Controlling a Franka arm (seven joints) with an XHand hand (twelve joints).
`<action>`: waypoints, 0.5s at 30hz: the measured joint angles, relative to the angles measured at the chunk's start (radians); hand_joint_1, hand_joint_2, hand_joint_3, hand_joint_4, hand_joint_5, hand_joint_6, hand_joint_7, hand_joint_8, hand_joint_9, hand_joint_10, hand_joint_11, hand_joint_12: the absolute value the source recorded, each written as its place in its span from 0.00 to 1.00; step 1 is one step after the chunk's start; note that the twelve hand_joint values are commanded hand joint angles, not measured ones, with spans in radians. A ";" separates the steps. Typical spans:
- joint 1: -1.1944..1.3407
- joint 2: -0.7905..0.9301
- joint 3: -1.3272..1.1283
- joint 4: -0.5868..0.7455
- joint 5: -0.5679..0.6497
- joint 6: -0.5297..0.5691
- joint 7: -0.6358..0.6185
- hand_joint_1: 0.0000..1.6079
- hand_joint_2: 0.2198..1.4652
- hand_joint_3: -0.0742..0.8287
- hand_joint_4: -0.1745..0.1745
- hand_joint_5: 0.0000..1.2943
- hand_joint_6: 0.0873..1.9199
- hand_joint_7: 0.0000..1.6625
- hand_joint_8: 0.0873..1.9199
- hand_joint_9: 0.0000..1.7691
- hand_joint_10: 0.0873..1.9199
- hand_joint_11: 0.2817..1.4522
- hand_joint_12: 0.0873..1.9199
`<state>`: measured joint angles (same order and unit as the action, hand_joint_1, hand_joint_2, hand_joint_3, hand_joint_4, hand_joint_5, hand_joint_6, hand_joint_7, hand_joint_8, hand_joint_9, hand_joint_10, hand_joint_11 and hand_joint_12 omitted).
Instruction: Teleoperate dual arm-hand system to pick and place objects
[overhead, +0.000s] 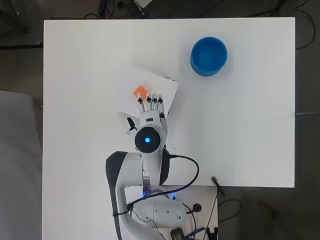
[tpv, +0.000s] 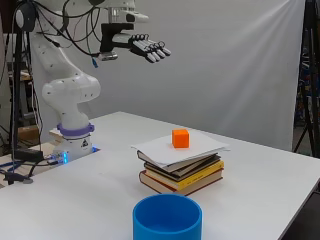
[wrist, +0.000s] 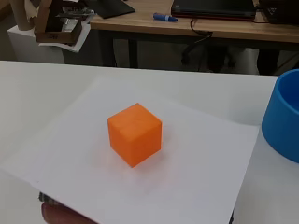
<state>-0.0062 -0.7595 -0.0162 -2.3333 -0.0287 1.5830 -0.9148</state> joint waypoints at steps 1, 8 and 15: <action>-0.002 0.024 -0.007 0.024 -0.015 0.005 -0.005 0.08 0.77 0.09 0.75 0.18 0.00 0.18 0.00 0.23 0.00 0.13 0.00; -0.011 0.255 -0.041 0.199 -0.091 0.044 -0.031 0.02 0.68 0.06 0.74 0.18 0.00 0.18 0.00 0.22 0.00 0.13 0.00; -0.008 0.325 -0.050 0.162 -0.077 0.113 -0.064 0.00 0.65 0.06 0.70 0.19 0.00 0.19 0.00 0.23 0.00 0.14 0.00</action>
<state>-0.0147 -0.4348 -0.0662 -2.1717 -0.1060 1.6959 -0.9787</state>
